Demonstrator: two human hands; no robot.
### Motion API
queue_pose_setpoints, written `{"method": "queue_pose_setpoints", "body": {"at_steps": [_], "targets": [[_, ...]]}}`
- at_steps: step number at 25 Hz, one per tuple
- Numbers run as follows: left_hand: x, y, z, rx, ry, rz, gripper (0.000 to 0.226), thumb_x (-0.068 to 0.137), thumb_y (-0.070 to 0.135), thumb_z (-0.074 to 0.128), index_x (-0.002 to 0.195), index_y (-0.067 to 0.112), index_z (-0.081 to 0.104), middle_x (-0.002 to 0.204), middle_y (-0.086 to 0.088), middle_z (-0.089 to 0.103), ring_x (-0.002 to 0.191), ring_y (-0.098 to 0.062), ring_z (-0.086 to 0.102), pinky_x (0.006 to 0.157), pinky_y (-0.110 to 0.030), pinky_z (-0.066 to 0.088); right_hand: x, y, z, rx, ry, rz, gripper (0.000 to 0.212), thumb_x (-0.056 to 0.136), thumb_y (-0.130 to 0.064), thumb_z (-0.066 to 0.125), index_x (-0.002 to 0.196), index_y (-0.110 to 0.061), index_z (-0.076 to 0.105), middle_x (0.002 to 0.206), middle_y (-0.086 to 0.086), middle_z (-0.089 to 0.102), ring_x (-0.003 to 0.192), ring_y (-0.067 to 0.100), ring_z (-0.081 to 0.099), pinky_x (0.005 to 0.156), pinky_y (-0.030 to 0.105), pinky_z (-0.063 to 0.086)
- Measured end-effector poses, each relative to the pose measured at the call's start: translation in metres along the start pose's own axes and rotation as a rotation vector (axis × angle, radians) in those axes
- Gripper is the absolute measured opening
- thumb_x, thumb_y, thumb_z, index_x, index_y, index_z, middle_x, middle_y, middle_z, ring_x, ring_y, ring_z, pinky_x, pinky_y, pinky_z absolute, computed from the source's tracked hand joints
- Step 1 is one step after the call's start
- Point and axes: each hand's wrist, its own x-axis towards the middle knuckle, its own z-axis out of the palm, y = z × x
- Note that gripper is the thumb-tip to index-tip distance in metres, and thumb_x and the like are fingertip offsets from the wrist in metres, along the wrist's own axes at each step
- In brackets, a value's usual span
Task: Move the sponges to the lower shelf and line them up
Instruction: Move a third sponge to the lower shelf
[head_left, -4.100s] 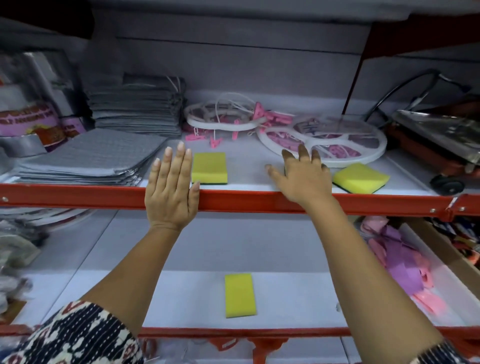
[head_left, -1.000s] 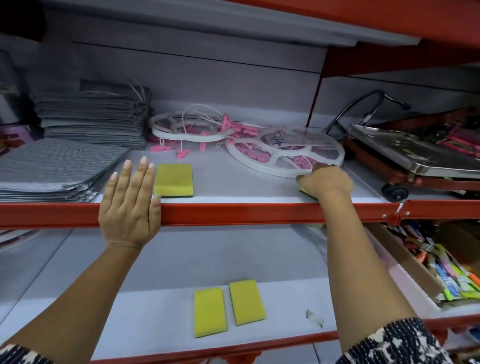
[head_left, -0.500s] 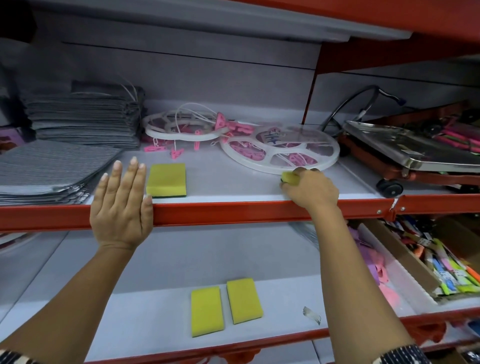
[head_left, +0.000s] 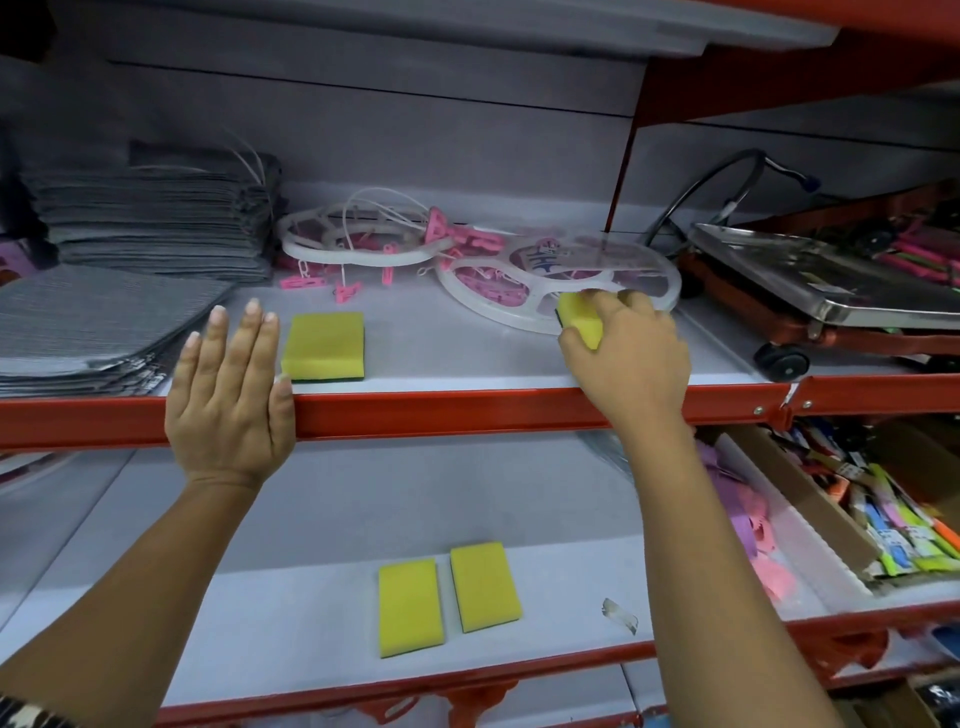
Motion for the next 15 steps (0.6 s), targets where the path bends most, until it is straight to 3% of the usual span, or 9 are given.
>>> {"method": "queue_pose_setpoints", "body": {"at_steps": [4,7,11,15], "targets": [[-0.001,0.000,0.001,0.004,0.014,0.004,0.050,0.101,0.028,0.022,0.144,0.007,0.038,0.145,-0.010,0.043,0.140,-0.028,0.030,0.116,-0.040,0.024,-0.072,0.007,0.025,0.089,0.439,-0.090,0.042,0.088,-0.034,0.055,0.128,-0.021,0.058,0.137,0.014,0.054,0.113,0.036,0.053,0.088,0.043,0.043],[-0.002,0.000,0.002,0.002,0.022,0.010,0.050,0.101,0.028,0.021,0.143,0.007,0.038,0.145,-0.011,0.043,0.140,-0.028,0.029,0.116,-0.039,0.023,-0.125,0.027,0.064,0.114,0.473,-0.137,0.042,0.090,-0.031,0.057,0.130,-0.018,0.055,0.138,0.020,0.051,0.119,0.038,0.051,0.099,0.043,0.039],[-0.002,-0.001,0.002,0.005,0.025,0.007,0.051,0.102,0.029,0.019,0.143,0.007,0.039,0.146,-0.010,0.043,0.140,-0.027,0.028,0.116,-0.040,0.024,-0.176,0.061,0.125,0.104,0.202,-0.077,0.043,0.092,-0.033,0.050,0.133,-0.017,0.051,0.140,0.020,0.048,0.123,0.038,0.048,0.097,0.045,0.041],[-0.003,-0.001,0.004,0.017,0.040,0.016,0.051,0.101,0.029,0.019,0.143,0.007,0.040,0.145,-0.010,0.044,0.141,-0.026,0.028,0.116,-0.039,0.024,-0.196,0.087,0.176,0.031,-0.273,0.017,0.046,0.091,-0.039,0.039,0.129,-0.017,0.053,0.133,0.019,0.054,0.115,0.039,0.054,0.083,0.048,0.052]]}}
